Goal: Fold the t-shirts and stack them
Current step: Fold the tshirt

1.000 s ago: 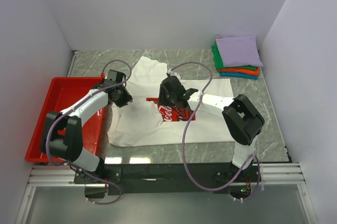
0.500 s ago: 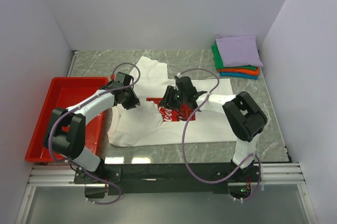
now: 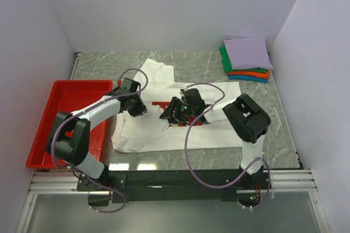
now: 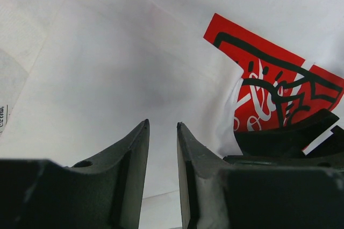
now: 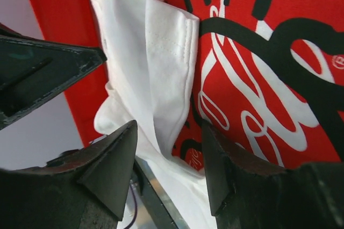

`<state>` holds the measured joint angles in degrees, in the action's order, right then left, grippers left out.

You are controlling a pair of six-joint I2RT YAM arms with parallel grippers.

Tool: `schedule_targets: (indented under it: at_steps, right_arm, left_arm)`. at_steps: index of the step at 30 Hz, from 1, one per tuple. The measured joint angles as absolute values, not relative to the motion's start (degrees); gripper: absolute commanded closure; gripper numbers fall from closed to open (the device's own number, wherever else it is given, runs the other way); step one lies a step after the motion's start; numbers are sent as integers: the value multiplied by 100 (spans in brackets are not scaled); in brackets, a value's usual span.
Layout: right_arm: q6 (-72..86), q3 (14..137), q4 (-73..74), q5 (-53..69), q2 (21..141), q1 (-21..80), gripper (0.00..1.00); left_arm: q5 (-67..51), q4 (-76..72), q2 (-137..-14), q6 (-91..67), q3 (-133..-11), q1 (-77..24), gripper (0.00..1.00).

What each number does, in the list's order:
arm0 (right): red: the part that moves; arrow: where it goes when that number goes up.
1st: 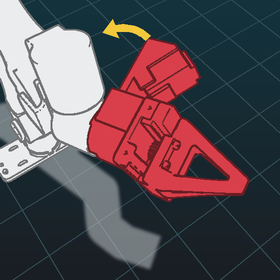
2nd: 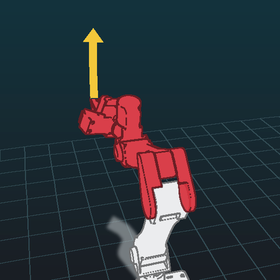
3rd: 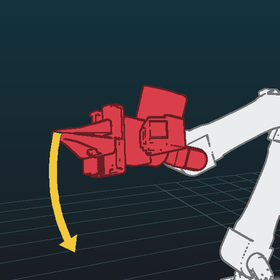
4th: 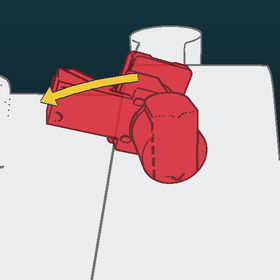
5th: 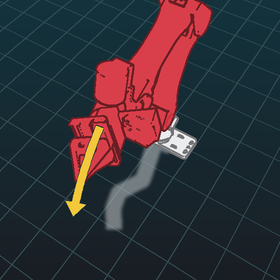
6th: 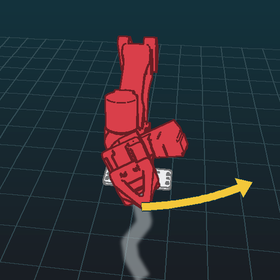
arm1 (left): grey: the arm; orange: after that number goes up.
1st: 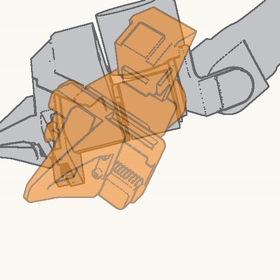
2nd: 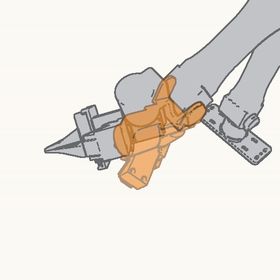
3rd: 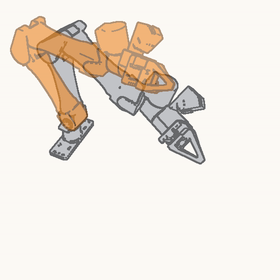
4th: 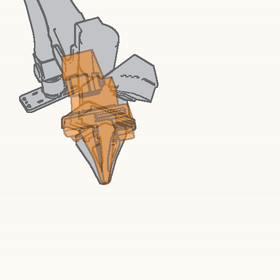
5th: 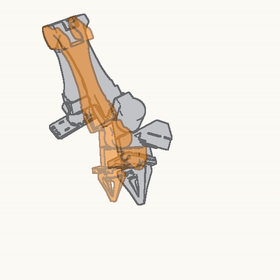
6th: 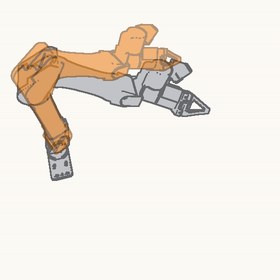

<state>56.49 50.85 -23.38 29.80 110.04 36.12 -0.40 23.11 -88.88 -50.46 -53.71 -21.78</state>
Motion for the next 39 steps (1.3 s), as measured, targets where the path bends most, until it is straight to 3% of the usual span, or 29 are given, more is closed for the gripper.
schedule_targets:
  at_steps: [27,39]
  right_arm:
    - [7072,4840,-4751,3601,11566,3260,47]
    - [6429,4532,-3924,3111,10637,3221,49]
  left_arm:
    - [-21,2303,-8864,-5024,-5358,-2178,68]
    - [-21,2309,-8864,-5011,-5358,-2178,68]
